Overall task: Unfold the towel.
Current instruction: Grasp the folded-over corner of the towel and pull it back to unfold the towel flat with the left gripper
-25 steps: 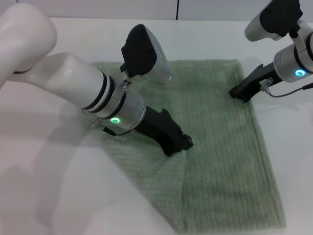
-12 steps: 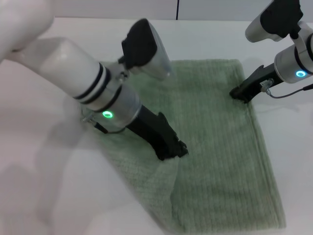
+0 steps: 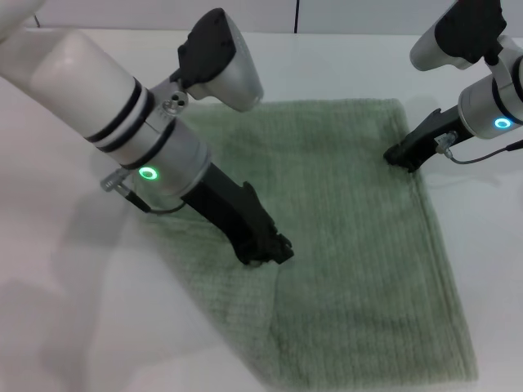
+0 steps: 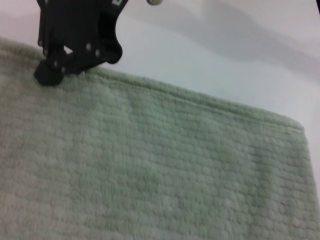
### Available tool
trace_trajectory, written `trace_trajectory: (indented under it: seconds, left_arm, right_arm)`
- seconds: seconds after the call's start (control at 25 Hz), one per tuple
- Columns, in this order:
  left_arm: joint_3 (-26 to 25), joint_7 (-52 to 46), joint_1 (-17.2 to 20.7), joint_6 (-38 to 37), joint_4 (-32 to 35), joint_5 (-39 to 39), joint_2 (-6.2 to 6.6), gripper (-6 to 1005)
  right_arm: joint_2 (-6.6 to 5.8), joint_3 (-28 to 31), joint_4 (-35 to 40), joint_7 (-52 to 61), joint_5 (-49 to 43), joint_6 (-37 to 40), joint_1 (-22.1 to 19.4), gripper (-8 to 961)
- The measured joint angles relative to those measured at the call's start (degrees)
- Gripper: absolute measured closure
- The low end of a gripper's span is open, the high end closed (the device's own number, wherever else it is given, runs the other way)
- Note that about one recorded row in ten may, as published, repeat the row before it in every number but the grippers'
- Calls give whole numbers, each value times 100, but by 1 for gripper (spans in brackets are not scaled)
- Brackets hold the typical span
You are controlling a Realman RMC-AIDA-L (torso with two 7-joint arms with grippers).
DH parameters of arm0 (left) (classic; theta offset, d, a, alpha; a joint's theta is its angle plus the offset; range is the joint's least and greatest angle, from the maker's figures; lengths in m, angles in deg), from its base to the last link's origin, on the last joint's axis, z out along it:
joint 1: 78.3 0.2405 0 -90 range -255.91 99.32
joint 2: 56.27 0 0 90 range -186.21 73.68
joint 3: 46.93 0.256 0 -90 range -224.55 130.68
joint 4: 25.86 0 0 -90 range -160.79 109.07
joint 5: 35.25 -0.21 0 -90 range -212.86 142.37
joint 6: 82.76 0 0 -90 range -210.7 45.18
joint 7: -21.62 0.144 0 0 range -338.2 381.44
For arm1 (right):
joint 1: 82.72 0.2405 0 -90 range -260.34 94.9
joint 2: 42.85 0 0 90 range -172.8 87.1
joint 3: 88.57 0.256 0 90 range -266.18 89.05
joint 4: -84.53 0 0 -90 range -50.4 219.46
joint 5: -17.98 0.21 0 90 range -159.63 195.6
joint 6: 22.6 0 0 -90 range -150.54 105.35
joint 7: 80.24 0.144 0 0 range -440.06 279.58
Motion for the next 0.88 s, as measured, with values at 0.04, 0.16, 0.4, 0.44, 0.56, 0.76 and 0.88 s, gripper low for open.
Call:
trace_trajectory:
  seconds: [0.04,0.16,0.4,0.44,0.56,0.76,0.88]
  left_arm:
    - [-135,-17,-28,-157,12,-116,4,910]
    - [-419,-94,-65,-447,107,-427,5,906]
    - [-460,-328,-69,-755,343,-821,5,898]
    - [-471,-347,-73,-817,359,-871,6,897]
    - [-543,-429,-97,-1096,418,-960,5,892]
    - [-690,-569,-77,-1541,711,-970,3,885]
    - [-772,-692,-45,-1772,936,-972,1,881]
  right_arm:
    - [0,0,-1,-1,0,0,1,954]
    - [0,-1,-4,-2,-9,0,6,954]
    - [7,-1,-7,-4,-32,0,20,954]
    - [11,-1,-7,-5,-35,0,23,954]
    - [20,-4,-7,-7,-39,0,26,954]
    - [31,-9,-7,-62,-41,0,21,954]
    - [39,-9,-7,-70,-41,0,20,954]
